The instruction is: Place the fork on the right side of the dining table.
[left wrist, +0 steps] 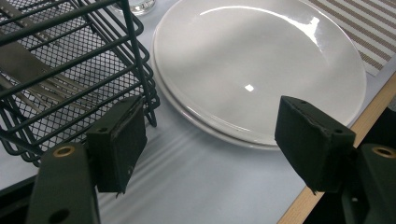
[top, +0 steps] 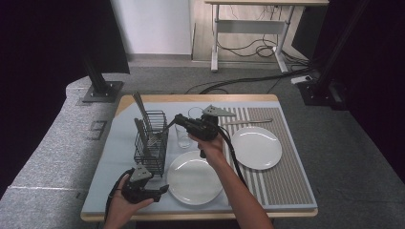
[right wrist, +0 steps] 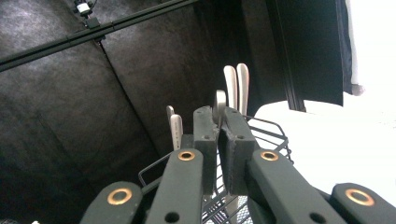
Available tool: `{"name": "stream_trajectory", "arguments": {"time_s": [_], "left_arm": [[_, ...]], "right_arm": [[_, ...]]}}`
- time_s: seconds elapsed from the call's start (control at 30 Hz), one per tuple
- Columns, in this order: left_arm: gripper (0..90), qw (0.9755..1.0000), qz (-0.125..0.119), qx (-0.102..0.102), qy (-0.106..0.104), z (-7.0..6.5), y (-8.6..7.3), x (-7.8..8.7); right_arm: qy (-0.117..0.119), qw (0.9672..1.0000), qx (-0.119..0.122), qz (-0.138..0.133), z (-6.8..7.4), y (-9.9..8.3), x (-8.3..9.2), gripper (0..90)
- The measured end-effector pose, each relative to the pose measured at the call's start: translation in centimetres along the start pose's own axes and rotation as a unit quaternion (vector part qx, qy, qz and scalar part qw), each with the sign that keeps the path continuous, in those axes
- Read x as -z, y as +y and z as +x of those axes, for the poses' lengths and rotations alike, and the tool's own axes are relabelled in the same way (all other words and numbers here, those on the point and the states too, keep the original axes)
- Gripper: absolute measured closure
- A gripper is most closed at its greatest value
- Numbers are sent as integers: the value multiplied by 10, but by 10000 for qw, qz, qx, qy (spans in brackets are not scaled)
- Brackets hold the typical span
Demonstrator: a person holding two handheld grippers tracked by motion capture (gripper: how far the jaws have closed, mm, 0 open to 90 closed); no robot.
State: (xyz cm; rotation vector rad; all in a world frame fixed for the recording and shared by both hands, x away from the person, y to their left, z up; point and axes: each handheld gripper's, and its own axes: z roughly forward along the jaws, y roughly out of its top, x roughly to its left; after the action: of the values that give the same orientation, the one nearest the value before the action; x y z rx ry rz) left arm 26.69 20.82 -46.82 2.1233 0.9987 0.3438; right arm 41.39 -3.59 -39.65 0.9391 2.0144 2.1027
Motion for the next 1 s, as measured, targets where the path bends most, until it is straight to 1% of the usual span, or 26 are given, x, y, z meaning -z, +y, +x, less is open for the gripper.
{"name": "stream_trajectory", "arguments": {"time_s": [0.27, 0.5, 1.0], "left_arm": [[252, 10000, 11, -18, -4, -2, 0, -1], [253, 10000, 8, -10, 5, -2, 0, 0], [252, 10000, 17, -30, 12, -3, 0, 0]], "right_arm": [[51, 9998, -50, -199, 2, 5, 11, 859], [33, 9993, -105, -345, 1, 8, 19, 861], [-48, 9987, -102, -496, -2, 13, 44, 862]]}}
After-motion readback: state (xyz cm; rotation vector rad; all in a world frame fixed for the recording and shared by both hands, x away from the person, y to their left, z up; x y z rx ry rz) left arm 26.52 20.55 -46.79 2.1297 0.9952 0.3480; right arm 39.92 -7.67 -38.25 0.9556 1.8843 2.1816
